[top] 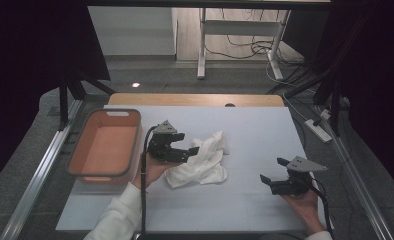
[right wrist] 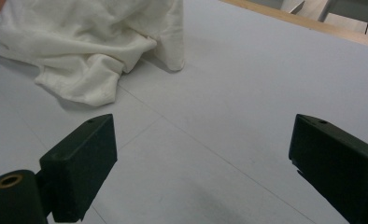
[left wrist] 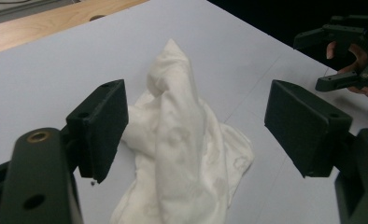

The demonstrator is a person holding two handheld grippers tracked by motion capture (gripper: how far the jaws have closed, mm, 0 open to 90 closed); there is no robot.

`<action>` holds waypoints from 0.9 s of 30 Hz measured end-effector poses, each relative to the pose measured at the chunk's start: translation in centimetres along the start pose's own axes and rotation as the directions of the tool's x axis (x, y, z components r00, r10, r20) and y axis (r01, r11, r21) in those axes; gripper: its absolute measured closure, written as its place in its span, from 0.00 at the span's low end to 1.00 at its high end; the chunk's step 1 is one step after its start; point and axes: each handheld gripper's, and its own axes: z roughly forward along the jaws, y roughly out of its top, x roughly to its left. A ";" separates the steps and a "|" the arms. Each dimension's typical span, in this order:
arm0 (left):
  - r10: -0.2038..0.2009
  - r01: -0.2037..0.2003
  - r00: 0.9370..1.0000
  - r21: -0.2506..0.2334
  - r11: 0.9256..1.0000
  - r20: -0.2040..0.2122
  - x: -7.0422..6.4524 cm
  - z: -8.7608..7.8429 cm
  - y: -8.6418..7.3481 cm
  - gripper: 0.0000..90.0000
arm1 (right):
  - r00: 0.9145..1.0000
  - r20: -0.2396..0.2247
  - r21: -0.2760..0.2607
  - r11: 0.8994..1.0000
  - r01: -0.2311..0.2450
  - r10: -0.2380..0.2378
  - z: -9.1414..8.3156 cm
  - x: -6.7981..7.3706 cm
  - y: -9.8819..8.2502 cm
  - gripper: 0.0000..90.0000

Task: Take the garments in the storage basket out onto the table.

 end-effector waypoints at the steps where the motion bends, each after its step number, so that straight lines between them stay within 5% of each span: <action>1: 0.001 -0.001 1.000 -0.003 1.000 -0.005 0.1 -0.3 -0.1 0.24 | 1.000 0.000 0.000 1.000 0.000 0.000 0.0 0.0 0.0 0.09; 18: -0.023 0.023 0.999 -0.010 1.000 -0.045 1.3 -2.2 -1.3 0.25 | 1.000 0.001 0.000 1.000 -0.008 0.008 -0.1 0.1 -0.1 0.09; 27: -0.033 0.033 0.998 0.007 0.999 -0.052 1.9 -1.9 -1.8 0.24 | 1.000 -0.010 0.010 1.000 0.005 -0.005 0.1 0.6 -0.1 0.09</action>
